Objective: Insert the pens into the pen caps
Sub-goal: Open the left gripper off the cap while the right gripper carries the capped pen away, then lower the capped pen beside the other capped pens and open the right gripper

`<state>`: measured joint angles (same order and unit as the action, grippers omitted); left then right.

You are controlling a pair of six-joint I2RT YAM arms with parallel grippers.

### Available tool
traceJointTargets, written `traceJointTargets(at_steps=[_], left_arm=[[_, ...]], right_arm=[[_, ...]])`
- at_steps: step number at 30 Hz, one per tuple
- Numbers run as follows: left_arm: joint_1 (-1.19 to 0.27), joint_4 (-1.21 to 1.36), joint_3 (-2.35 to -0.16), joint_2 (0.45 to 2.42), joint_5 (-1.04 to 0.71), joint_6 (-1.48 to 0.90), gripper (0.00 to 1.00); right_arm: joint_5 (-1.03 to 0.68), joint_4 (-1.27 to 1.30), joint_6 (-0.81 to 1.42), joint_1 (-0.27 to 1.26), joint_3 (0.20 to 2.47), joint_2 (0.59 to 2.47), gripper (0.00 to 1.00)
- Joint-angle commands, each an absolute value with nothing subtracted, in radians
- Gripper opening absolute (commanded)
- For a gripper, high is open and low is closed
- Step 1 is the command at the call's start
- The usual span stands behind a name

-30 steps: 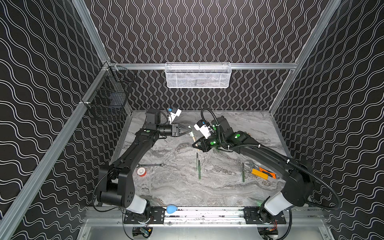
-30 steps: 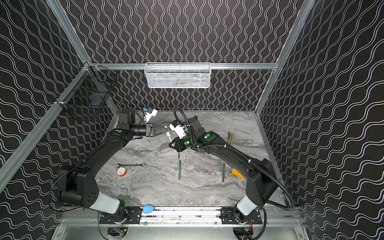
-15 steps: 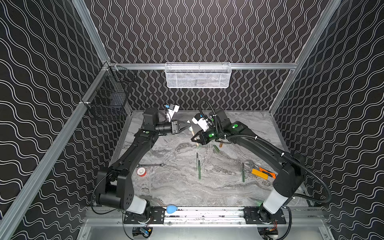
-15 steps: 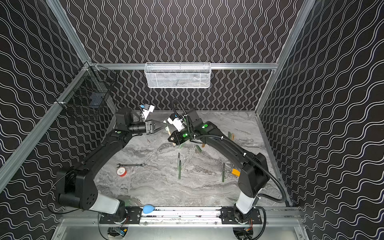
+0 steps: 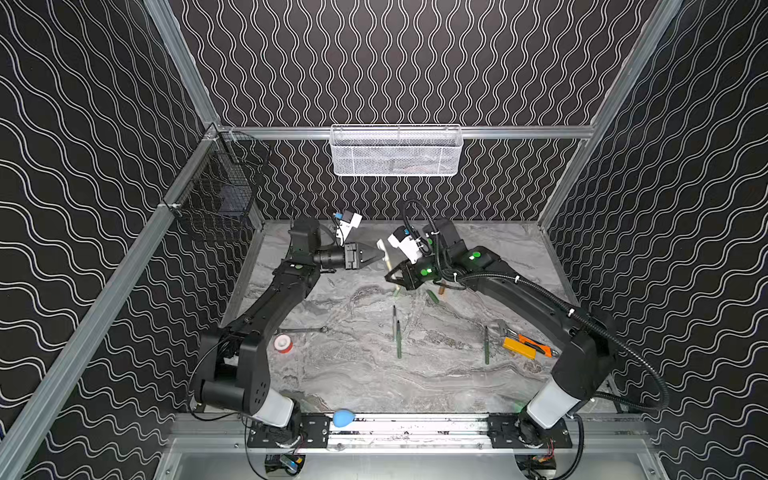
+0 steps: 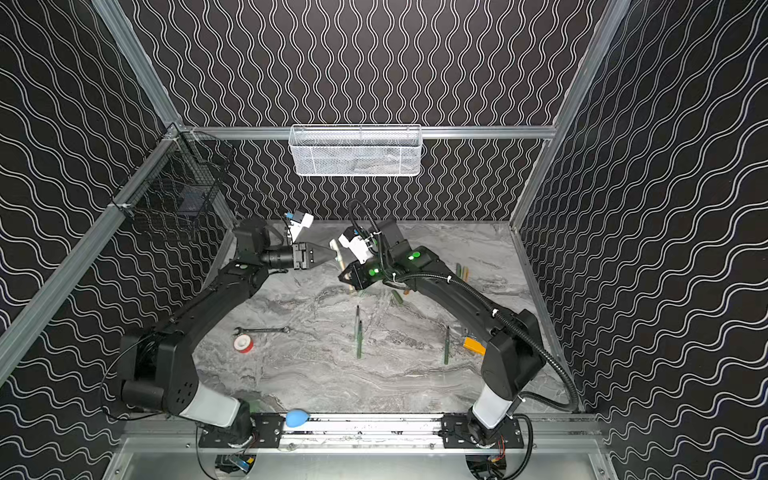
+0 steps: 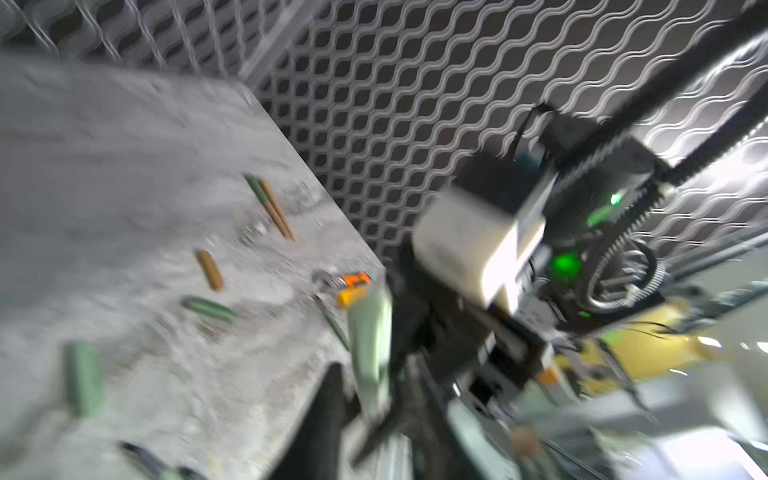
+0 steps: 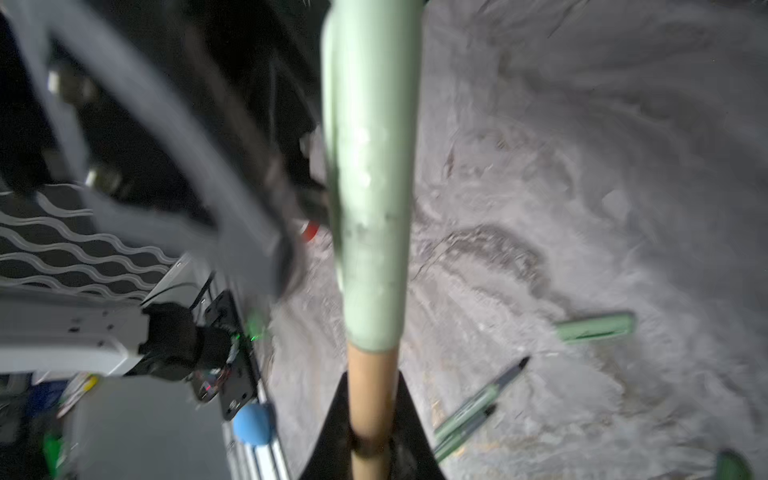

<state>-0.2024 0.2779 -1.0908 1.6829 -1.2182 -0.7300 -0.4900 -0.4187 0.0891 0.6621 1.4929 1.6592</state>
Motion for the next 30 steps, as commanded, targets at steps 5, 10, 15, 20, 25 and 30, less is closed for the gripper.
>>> traceJointTargets(at_steps=[5,10,15,20,25,30], left_arm=[[-0.156,0.872,-1.001,1.742,-1.277,-1.186,0.99],[-0.152,0.658,-1.025,1.722,-1.262,-1.032,0.99],[-0.152,0.222,-1.089,1.682,-1.214,-0.73,0.99],[-0.153,-0.106,-1.161,1.663,-1.142,-0.471,0.99],[-0.156,-0.238,-1.19,1.647,-1.08,-0.366,0.99],[-0.158,-0.329,-1.203,1.631,-1.015,-0.287,0.99]], right_arm=[[-0.422,-0.413,0.145,0.576,1.372,1.616,0.0],[-0.319,-0.55,0.161,0.481,1.391,1.655,0.0],[-0.186,-0.768,0.165,0.354,1.49,1.814,0.0],[-0.1,-0.809,0.156,0.239,1.508,1.937,0.0],[-0.017,-0.81,0.129,0.15,1.544,2.008,0.02],[0.102,-0.883,0.081,0.098,1.655,2.136,0.05]])
